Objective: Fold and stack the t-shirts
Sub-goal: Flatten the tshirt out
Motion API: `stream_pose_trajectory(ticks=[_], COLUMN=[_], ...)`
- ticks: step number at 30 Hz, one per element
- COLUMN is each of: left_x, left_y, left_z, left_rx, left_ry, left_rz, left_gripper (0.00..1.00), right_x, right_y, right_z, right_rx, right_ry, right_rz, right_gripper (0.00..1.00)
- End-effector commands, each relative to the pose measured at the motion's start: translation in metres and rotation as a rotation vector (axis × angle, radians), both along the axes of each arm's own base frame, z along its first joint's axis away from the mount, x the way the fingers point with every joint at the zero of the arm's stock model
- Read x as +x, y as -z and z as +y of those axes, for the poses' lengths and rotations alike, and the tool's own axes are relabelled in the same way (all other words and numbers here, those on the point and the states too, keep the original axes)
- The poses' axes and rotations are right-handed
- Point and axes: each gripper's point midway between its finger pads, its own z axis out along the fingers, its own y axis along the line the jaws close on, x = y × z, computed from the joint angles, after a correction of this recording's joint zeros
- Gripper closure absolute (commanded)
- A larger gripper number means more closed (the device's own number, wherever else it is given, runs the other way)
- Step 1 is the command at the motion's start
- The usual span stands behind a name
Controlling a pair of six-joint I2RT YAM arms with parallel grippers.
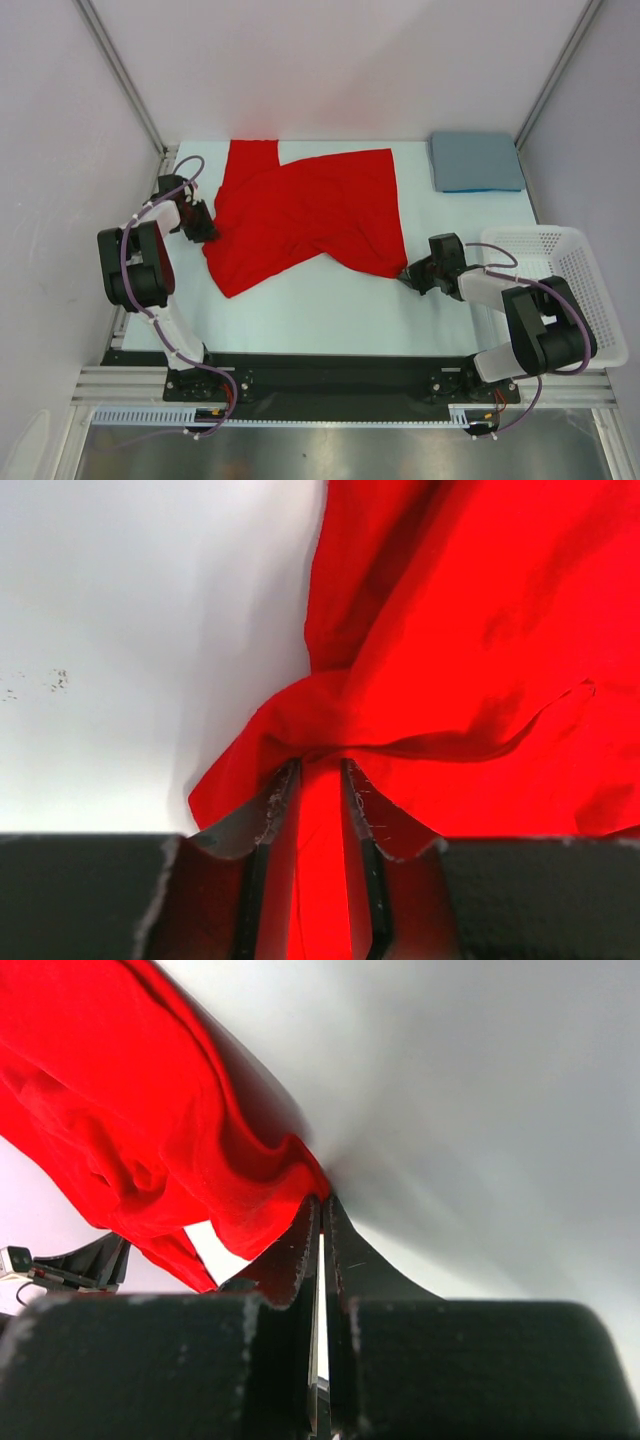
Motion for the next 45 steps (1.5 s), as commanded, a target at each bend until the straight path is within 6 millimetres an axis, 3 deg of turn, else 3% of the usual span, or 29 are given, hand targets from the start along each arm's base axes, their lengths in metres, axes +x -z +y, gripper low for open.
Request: stream_pose_trajectory(ticks=[1, 7, 12, 16, 20, 21, 22, 25, 26, 28, 29, 30, 31, 32, 33, 35, 36, 37, 38, 39, 40, 44, 45], left_x=[0.015, 0.018, 0.017, 0.019, 0.036, 0.04, 0.049, 0.066, 0.073, 0.083, 0.088, 0.091, 0.097, 0.1, 0.101, 0.095, 0.089, 0.08, 0.06, 0.046, 0.033, -0.033, -0.052], left_y=[-0.01, -0.005, -0.008, -0.033, -0.092, -0.115, -0.137, -0.203, -0.224, -0.267, -0.285, -0.299, -0.326, -0.341, -0.356, -0.405, -0.423, -0.449, -0.483, -0.504, -0.523, -0.591, -0.605], left_z=[0.002, 0.004, 0.007, 0.007, -0.005, -0.012, -0.015, -0.035, -0.039, -0.053, -0.057, -0.066, -0.07, -0.075, -0.078, -0.088, -0.09, -0.09, -0.093, -0.094, -0.096, -0.107, -0.11], left_rx=[-0.003, 0.002, 0.013, 0.017, -0.003, -0.012, -0.013, -0.027, -0.028, -0.05, -0.054, -0.064, -0.066, -0.074, -0.077, -0.082, -0.074, -0.054, -0.036, -0.021, 0.005, 0.081, 0.087], left_ry=[0.016, 0.007, -0.007, -0.037, -0.038, -0.032, -0.021, 0.019, 0.029, 0.059, 0.073, 0.105, 0.126, 0.145, 0.163, 0.222, 0.233, 0.247, 0.265, 0.278, 0.298, 0.393, 0.409], left_rz=[-0.054, -0.042, -0.042, -0.095, -0.249, -0.305, -0.363, -0.541, -0.6, -0.709, -0.759, -0.795, -0.856, -0.898, -0.936, -1.059, -1.098, -1.163, -1.256, -1.315, -1.373, -1.565, -1.609], left_gripper=[0.72, 0.82, 1.0, 1.0, 1.0, 1.0, 1.0, 0.99, 1.0, 1.0, 1.0, 1.0, 1.0, 1.0, 1.0, 1.0, 1.0, 1.0, 1.0, 1.0, 1.0, 1.0, 1.0], right_x=[-0.006, -0.006, -0.004, 0.004, 0.027, 0.027, 0.045, 0.066, 0.087, 0.103, 0.128, 0.133, 0.142, 0.16, 0.165, 0.179, 0.189, 0.193, 0.197, 0.199, 0.205, 0.203, 0.198], right_y=[0.011, 0.011, 0.008, 0.002, -0.014, -0.014, -0.03, -0.046, -0.067, -0.078, -0.106, -0.112, -0.113, -0.141, -0.147, -0.162, -0.186, -0.195, -0.206, -0.218, -0.243, -0.312, -0.342], right_z=[-0.007, -0.008, -0.008, -0.01, -0.009, -0.011, -0.009, -0.014, -0.014, -0.02, -0.02, -0.024, -0.026, -0.025, -0.028, -0.034, -0.034, -0.037, -0.039, -0.04, -0.042, -0.048, -0.048], right_rx=[-0.042, -0.049, -0.061, -0.099, -0.168, -0.202, -0.211, -0.278, -0.29, -0.356, -0.388, -0.417, -0.452, -0.46, -0.471, -0.507, -0.521, -0.535, -0.555, -0.566, -0.574, -0.56, -0.567], right_ry=[0.0, -0.01, -0.023, -0.06, -0.144, -0.181, -0.181, -0.196, -0.193, -0.236, -0.228, -0.243, -0.271, -0.267, -0.277, -0.297, -0.294, -0.298, -0.319, -0.327, -0.316, -0.3, -0.288], right_rz=[0.046, 0.047, 0.039, 0.028, 0.002, 0.011, -0.034, -0.079, -0.136, -0.146, -0.214, -0.215, -0.223, -0.288, -0.291, -0.312, -0.362, -0.384, -0.416, -0.439, -0.489, -0.645, -0.733], right_gripper=[1.0, 1.0, 1.0, 1.0, 1.0, 1.0, 1.0, 1.0, 1.0, 1.0, 1.0, 1.0, 1.0, 1.0, 1.0, 1.0, 1.0, 1.0, 1.0, 1.0, 1.0, 1.0, 1.0])
